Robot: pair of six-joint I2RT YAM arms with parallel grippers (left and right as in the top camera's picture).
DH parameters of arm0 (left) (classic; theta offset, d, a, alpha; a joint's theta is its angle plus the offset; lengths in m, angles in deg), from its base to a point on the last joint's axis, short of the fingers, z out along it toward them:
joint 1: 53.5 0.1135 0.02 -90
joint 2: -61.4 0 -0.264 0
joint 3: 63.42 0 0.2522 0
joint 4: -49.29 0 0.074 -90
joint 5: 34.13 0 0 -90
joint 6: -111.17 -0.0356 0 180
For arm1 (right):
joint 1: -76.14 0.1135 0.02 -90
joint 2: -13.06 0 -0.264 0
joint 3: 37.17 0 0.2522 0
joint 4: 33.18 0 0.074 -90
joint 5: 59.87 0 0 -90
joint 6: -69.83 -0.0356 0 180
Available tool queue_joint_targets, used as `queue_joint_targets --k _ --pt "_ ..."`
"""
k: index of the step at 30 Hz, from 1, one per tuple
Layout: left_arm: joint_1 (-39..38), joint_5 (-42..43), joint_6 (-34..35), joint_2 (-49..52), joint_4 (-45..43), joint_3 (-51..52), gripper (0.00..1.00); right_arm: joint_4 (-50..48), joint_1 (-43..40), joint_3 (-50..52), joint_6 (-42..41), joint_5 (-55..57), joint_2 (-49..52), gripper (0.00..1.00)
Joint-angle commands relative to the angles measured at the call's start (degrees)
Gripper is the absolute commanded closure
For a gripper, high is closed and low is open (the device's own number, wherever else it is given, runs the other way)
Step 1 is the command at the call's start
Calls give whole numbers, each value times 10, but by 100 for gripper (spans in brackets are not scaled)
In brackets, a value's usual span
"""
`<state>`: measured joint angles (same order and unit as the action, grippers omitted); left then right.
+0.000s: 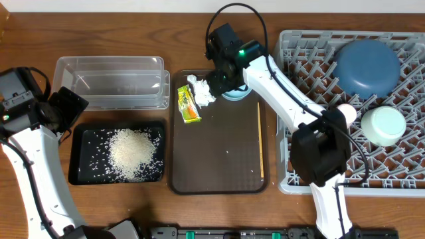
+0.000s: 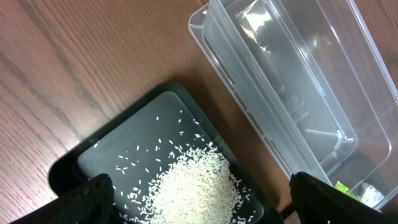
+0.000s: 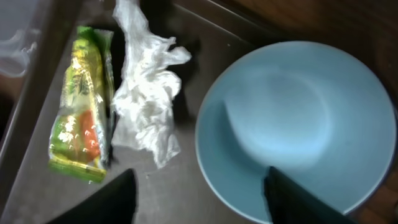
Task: Sort waste into correct bins and load items into the dishwasher rack
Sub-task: 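Reach the right gripper to the light-blue bowl and grasp its rim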
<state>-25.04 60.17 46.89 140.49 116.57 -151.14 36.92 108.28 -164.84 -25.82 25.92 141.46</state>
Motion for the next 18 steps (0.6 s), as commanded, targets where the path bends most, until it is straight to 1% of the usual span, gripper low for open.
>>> queue_joint_targets --k 1,2,6,9,13,15,18 --pt "2 -3 3 2 0 3 7 2 6 -10 1 8 34 45" --pt "2 -3 3 2 0 3 7 3 6 -10 1 8 41 48" --pt "2 -3 3 2 0 3 7 10 6 -10 1 8 67 56" --pt "2 -3 3 2 0 3 7 17 6 -10 2 8 72 66" --pt "2 -3 3 2 0 3 7 16 7 -11 1 8 72 74" --pt "2 -3 3 2 0 3 7 16 8 -12 1 8 71 79" --pt "2 -3 3 2 0 3 7 28 8 -21 -1 8 69 95"
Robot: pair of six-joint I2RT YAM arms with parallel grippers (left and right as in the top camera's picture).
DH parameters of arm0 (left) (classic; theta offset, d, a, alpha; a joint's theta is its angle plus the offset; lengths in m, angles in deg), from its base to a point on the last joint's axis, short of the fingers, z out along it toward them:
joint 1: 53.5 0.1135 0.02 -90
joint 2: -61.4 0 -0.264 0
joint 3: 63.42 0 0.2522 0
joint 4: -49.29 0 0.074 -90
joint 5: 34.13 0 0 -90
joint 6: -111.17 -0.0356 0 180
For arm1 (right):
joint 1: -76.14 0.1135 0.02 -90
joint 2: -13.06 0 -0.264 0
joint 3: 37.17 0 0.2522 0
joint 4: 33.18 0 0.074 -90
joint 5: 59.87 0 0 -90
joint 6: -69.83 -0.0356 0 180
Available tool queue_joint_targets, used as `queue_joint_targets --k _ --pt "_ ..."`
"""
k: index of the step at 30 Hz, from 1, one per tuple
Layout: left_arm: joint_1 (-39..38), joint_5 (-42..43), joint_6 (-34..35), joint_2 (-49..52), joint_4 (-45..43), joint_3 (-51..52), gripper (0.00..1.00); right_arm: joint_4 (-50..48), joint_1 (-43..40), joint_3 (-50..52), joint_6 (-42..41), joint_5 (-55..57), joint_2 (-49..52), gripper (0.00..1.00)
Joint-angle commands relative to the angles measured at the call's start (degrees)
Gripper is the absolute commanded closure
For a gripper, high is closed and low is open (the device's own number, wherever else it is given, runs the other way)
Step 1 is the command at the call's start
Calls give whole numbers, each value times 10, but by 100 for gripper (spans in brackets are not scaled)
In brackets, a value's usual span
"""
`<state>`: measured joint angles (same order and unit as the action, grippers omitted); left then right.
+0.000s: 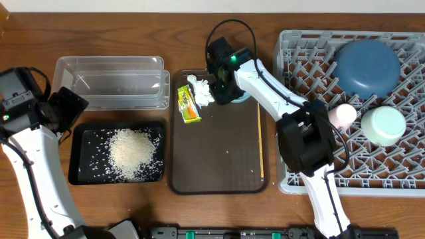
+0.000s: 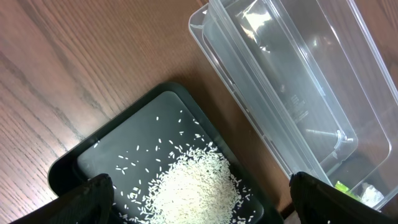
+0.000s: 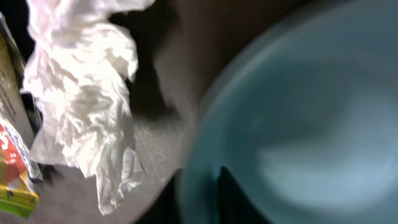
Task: Sort waste into correct bins and load items into the dishwasher rack
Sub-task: 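Reach the right gripper to the light-blue bowl and grasp its rim, then lift the light-blue bowl and carry it right to the dish rack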
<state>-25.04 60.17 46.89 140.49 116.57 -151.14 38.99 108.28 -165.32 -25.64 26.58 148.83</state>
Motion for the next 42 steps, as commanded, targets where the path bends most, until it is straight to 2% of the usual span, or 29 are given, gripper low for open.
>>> queue_joint_targets --k 1,7,14,22,30,36,39,42 --pt "2 -3 3 2 0 3 7 16 9 -23 -3 1 -8 99" --pt "2 -3 3 2 0 3 7 47 8 -47 -15 1 -58 99" --pt "2 -3 3 2 0 3 7 88 -5 -47 -45 1 -186 99" --pt "2 -3 3 2 0 3 7 168 -83 -47 -52 2 -348 99" --pt "2 -3 3 2 0 3 7 245 -282 -46 -39 -21 -417 99" --pt "2 -3 3 2 0 3 7 230 -468 -30 47 -212 -414 99" --pt "2 -3 3 2 0 3 7 192 -546 2 58 -312 -412 99" --pt "2 -3 3 2 0 3 7 115 -608 59 57 -391 -412 99"
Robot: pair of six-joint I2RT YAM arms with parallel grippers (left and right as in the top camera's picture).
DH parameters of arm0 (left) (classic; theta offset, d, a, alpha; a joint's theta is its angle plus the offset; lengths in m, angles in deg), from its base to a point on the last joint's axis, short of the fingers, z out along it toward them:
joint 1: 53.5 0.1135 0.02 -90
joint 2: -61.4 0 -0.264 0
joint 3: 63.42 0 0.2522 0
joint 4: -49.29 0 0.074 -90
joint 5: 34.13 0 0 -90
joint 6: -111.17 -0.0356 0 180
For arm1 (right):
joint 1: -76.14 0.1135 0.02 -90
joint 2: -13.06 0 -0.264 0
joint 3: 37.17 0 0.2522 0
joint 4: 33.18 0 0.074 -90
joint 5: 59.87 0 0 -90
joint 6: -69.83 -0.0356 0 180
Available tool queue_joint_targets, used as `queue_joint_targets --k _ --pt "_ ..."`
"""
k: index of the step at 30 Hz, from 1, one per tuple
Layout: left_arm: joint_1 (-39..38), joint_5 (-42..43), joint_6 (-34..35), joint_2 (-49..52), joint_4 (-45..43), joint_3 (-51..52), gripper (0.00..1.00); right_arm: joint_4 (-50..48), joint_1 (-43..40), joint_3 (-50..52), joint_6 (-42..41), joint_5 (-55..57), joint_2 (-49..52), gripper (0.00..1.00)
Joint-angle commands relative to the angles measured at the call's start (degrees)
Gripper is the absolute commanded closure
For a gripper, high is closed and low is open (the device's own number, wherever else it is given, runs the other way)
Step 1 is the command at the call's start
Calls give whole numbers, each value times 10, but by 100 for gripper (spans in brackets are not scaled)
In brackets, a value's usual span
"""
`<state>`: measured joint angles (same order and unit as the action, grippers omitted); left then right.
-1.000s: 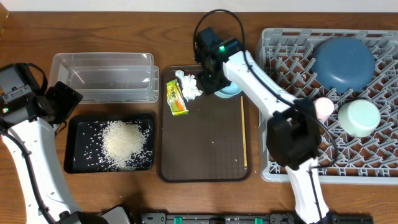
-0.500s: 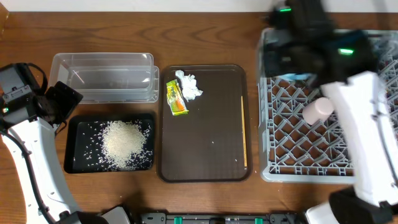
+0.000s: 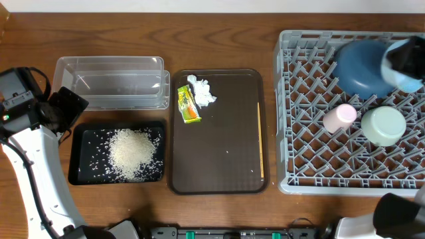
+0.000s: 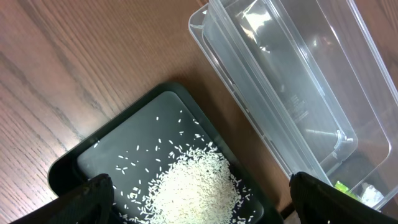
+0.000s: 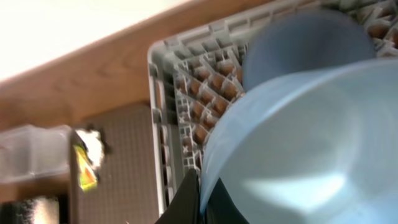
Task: Sort waste into correct bins and load items into the dishwasher rack
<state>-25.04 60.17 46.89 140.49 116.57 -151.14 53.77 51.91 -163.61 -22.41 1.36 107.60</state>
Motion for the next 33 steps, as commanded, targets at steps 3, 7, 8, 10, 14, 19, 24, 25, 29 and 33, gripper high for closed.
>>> queue_joint_targets --k 3,7,8,10,14,19,24,25,29,33 --pt "2 -3 3 2 0 3 7 -134 -85 116 8 -205 0 99" --pt "2 -3 3 2 0 3 7 -301 -122 232 -83 -249 0 99" --pt "2 -3 3 2 0 3 7 -344 -128 259 -104 -260 0 99" --pt "2 -3 3 2 0 3 7 -440 -140 317 -155 -269 0 99" --pt "2 -3 3 2 0 3 7 -578 -159 396 -212 -270 0 99" --pt "2 -3 3 2 0 3 7 -679 -182 458 -231 -269 0 99" --pt "2 -3 3 2 0 3 7 -755 -203 506 -238 -267 0 99" --pt "2 -3 3 2 0 3 7 -776 -205 516 -242 -268 0 99" --pt "2 -3 3 2 0 3 7 -862 -212 558 -267 -268 0 99" --pt "2 -3 3 2 0 3 7 -921 -212 586 -275 -279 0 99"
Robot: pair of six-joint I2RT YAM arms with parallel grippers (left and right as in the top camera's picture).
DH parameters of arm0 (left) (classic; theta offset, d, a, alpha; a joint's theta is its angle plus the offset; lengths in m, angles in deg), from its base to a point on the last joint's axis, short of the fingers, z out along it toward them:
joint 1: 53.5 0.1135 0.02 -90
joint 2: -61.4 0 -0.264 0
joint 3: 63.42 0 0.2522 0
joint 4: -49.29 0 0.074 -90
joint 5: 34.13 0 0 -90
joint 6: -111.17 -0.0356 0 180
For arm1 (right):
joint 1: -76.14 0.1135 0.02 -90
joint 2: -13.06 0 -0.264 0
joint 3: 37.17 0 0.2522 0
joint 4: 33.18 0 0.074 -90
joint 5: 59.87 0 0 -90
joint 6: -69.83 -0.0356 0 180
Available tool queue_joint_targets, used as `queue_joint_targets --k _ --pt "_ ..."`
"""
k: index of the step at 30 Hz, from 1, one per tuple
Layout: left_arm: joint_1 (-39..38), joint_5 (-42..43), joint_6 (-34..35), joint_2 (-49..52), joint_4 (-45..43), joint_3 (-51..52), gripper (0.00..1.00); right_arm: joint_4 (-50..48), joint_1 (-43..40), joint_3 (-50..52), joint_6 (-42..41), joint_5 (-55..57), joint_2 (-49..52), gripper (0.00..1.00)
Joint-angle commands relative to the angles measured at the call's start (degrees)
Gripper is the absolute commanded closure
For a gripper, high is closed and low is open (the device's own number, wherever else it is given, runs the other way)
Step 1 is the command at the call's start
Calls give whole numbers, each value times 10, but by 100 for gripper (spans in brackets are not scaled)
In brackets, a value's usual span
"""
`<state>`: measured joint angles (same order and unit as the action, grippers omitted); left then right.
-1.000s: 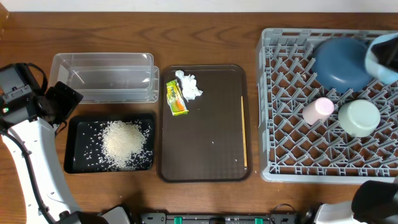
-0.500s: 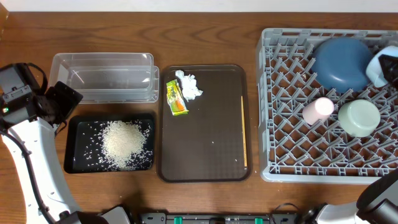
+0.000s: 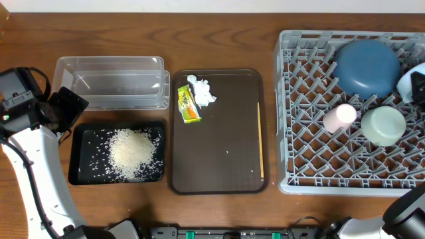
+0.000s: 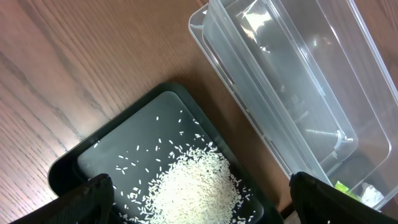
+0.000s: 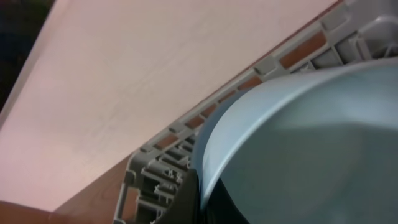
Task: Sort waste into correct bins and load items into the dishwasher rack
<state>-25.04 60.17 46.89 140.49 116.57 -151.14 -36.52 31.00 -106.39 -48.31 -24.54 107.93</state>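
Observation:
My right gripper (image 3: 418,86) is shut on the rim of a light blue plate (image 3: 407,72), which it holds on edge at the right edge of the grey dishwasher rack (image 3: 312,166). In the right wrist view the plate (image 5: 311,149) fills the frame, with a dark finger (image 5: 193,196) clamped on its rim. A green snack wrapper (image 3: 187,104) and a crumpled white tissue (image 3: 202,91) lie on the brown tray (image 3: 219,159). My left gripper (image 4: 202,202) hangs open over the black tray of rice (image 4: 186,186).
The rack holds a dark blue bowl (image 3: 366,66), a pink cup (image 3: 339,117) and a pale green bowl (image 3: 383,125). A wooden chopstick (image 3: 259,139) lies along the brown tray's right side. A clear plastic bin (image 3: 111,81) stands behind the black rice tray (image 3: 118,153).
The right gripper, still holding the light blue plate, has gone from over the dark blue bowl to lower down at the rack's right edge. The left arm has not moved.
The right gripper first hung open over the light blue plate at the brown tray's far right corner, then was down at its rim. Later it held the plate over the rack's far right, and now holds it at the rack's right edge. The left gripper stayed open.

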Motion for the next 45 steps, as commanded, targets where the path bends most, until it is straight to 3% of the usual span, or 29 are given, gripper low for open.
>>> queue_joint_targets --k 1,28,45 --pt "2 -3 3 2 0 3 7 -27 -3 18 -16 -27 -3 99" --pt "2 -3 3 2 0 3 7 -68 -45 21 8 -52 63 99" --pt "2 -3 3 2 0 3 7 -49 -82 21 -27 -62 63 98"
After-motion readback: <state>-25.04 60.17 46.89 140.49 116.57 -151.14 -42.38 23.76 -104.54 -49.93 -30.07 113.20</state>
